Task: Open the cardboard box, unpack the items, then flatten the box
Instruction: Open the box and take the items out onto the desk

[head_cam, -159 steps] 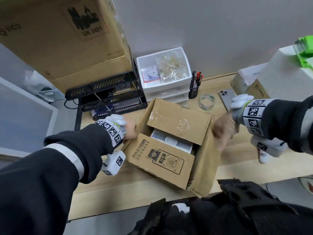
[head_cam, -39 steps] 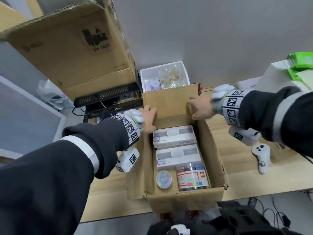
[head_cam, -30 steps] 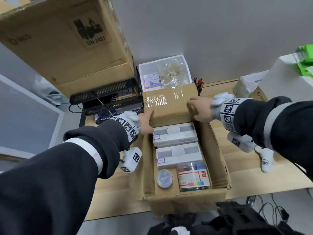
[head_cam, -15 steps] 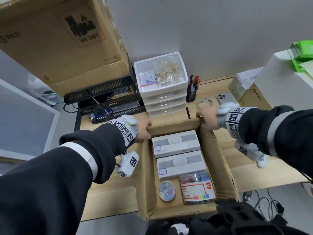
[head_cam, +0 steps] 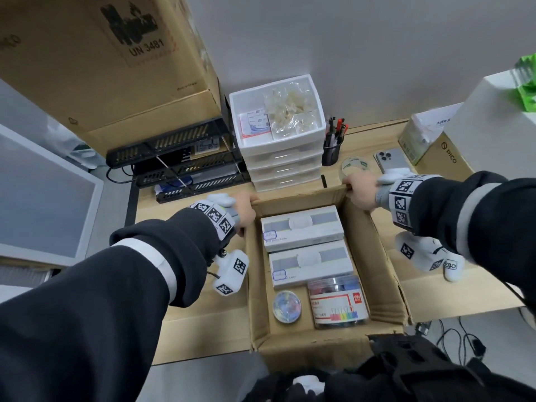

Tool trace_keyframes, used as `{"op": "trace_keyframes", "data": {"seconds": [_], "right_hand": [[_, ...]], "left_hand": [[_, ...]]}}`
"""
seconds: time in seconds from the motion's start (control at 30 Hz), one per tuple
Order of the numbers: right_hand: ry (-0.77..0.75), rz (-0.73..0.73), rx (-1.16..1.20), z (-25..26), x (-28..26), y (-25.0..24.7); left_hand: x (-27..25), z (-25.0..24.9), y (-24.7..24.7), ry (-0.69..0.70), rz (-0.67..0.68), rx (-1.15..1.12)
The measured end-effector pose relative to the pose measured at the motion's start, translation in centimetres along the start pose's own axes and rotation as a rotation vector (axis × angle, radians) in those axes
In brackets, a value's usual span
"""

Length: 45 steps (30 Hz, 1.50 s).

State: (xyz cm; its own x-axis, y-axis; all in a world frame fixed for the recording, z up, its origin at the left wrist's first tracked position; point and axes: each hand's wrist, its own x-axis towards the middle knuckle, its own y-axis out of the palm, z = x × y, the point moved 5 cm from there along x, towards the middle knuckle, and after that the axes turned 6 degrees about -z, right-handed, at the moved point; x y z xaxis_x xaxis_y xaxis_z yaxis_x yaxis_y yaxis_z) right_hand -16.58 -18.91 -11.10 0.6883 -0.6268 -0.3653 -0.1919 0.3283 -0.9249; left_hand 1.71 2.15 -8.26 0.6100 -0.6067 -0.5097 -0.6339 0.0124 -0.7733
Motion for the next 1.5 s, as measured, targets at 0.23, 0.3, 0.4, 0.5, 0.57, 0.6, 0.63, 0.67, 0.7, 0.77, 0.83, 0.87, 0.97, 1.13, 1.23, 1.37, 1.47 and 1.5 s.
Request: {"op": "trace_keyframes", "data": {"seconds": [0.23,0.3,0.4,0.5,0.57,0.6,0.63,0.67,0.7,0.77,0.83,0.87,0.97,1.13,1.23,1.37,1.47,1.5], "right_hand": [[0.092,-0.105,0.186,-1.7,2.6,-1.3],[0.087,-0.108,0.193,-1.8,3.4,-1.5],[0.104,-0.123,0.196,-2.1,4.4,-2.0],[0.098,-0.122,0.197,-2.1,5.1,-2.3],[0.081,-0.134,0.195,-2.1,5.4,-2.5],[0.072,-0.137,0.204,-2.0,5.3,-2.6],[0.068,-0.133,0.203,-1.9,5.3,-2.6],[0.075,-0.12,0.201,-1.9,5.2,-2.7],[0.086,-0.111,0.198,-1.9,5.2,-2.8],[0.115,-0.114,0.136,-1.2,4.4,-3.6],[0.158,-0.226,-0.03,0.0,3.3,-5.3],[0.147,-0.307,-0.078,0.8,2.9,-6.1],[-0.116,-0.378,0.106,5.2,1.2,-7.0],[-0.38,0.124,0.179,11.3,-2.4,-3.4],[-0.367,0.342,0.143,13.0,-3.7,1.0],[-0.378,0.473,0.033,14.6,-4.5,5.7],[-0.344,0.525,0.013,15.1,-4.8,7.8],[-0.366,0.547,-0.019,15.5,-5.0,8.5]], "left_hand": [[2.2,-1.0,-1.2,-0.051,-0.049,-0.245],[2.8,-1.2,-1.3,-0.066,-0.075,-0.279],[3.4,-1.8,-1.4,-0.076,-0.082,-0.317],[3.8,-2.2,-1.9,-0.077,-0.086,-0.317],[3.8,-2.1,-1.9,-0.089,-0.048,-0.344],[3.8,-2.1,-2.1,-0.085,-0.036,-0.335],[3.8,-2.2,-2.2,-0.077,-0.032,-0.317],[3.6,-2.3,-2.4,-0.064,-0.033,-0.295],[3.5,-2.4,-2.4,-0.069,-0.028,-0.306],[2.8,-2.4,-2.7,-0.057,-0.024,-0.29],[2.1,-2.6,-2.7,-0.019,-0.034,-0.154],[1.9,-2.6,-2.7,-0.022,-0.034,-0.082],[1.5,-2.0,-3.1,-0.035,-0.102,0.179],[0.4,-1.7,-4.0,0.007,-0.181,0.276],[0.0,-1.0,-3.7,0.037,-0.191,0.264],[-0.5,0.8,-1.6,0.022,-0.129,0.214],[-1.0,1.8,0.7,-0.041,-0.053,0.089],[-0.6,2.2,1.6,-0.055,-0.048,0.071]]}}
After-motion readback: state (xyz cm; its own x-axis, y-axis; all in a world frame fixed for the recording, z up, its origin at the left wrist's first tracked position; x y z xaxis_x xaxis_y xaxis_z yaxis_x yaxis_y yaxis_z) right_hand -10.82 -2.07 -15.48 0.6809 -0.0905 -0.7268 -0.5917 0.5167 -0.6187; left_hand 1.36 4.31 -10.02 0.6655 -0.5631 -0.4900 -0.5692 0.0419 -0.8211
